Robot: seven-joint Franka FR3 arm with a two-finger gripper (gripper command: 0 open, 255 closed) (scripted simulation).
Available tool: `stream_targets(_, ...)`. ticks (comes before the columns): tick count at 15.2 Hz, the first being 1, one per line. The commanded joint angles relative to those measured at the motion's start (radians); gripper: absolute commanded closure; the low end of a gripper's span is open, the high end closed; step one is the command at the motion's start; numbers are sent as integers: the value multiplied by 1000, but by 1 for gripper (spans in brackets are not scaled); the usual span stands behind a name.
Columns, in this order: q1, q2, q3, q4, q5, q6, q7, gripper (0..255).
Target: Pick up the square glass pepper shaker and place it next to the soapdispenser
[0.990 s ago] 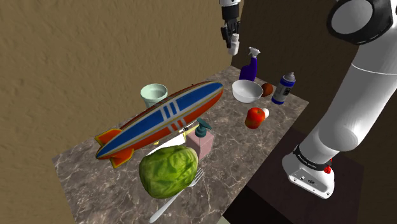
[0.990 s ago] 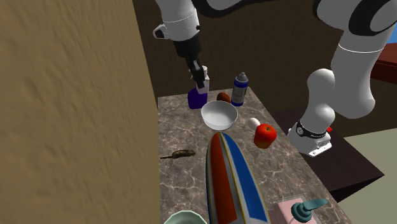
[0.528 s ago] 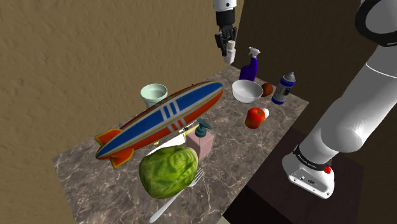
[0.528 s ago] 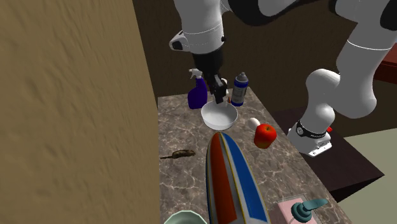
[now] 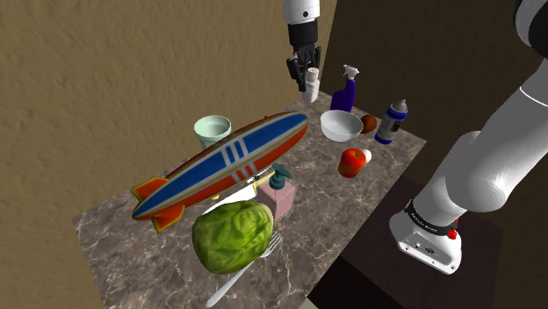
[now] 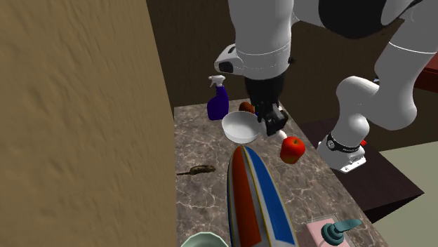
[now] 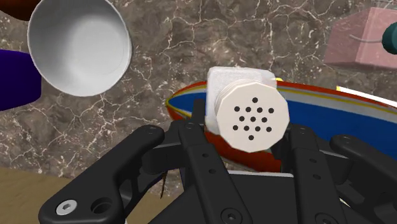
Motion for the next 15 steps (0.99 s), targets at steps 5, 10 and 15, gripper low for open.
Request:
stream_targets(5,67,-39,74,-46,45,10,141,255)
stream_targets(10,108,-45,122,-66,72,29,228,255)
stream_targets(15,109,-48,123,-136,72,97,224,255)
